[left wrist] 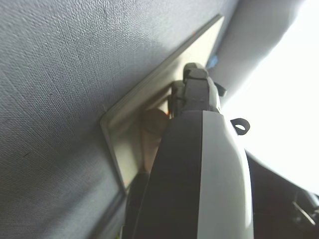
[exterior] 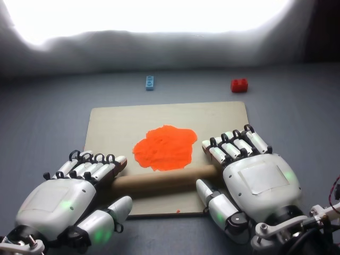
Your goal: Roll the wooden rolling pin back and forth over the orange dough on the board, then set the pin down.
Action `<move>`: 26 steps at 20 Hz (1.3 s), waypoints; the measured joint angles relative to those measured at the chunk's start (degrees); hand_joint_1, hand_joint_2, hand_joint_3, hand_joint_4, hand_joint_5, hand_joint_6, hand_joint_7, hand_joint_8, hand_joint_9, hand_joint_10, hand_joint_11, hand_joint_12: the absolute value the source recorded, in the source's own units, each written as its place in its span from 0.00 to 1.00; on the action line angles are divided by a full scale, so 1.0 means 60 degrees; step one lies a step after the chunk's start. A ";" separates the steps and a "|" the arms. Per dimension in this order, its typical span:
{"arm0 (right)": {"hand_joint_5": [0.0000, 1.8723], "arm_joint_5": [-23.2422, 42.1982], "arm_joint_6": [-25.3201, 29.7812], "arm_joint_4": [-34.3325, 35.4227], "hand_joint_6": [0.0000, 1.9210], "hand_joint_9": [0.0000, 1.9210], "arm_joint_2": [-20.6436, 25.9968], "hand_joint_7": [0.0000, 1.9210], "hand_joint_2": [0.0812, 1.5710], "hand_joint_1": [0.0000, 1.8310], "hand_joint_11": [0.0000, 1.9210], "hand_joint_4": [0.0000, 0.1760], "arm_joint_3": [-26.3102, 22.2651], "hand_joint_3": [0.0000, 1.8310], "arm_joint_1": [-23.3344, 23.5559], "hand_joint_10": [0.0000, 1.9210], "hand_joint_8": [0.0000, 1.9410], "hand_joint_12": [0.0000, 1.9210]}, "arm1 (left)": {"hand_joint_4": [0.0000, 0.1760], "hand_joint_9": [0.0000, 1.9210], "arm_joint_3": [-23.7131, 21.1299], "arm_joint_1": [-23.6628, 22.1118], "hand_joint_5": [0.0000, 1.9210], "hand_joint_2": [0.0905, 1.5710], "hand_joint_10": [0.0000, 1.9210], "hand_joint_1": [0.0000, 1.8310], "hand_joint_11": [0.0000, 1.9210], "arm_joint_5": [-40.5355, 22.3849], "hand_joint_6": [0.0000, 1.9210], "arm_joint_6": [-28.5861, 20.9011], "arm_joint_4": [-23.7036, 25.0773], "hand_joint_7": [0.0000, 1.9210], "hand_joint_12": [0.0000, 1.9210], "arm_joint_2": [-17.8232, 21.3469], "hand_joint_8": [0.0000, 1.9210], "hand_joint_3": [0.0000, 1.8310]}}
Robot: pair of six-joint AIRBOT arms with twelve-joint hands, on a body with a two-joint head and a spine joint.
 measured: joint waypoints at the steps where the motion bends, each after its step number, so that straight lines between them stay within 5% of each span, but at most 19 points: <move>1: 0.19 0.0007 -0.0004 -0.0004 0.00 0.15 0.0000 0.19 0.99 0.00 0.00 0.00 0.0000 0.00 0.0000 0.00 0.00 0.38 | 0.00 0.09 0.0000 0.0000 0.10 0.98 0.00 0.00 0.00 0.0004 0.00 -0.0004 0.0000 0.12 0.10 0.0000 0.00 0.00; 26: 0.22 -0.0197 0.0000 -0.0025 0.01 0.17 0.0084 0.21 0.98 0.00 0.00 0.00 -0.0011 0.00 0.0186 0.00 0.00 0.37 | 0.00 0.09 -0.0047 -0.1053 0.09 0.98 0.00 0.00 0.00 0.0743 0.00 -0.0036 0.0233 0.10 0.10 0.0605 0.00 0.00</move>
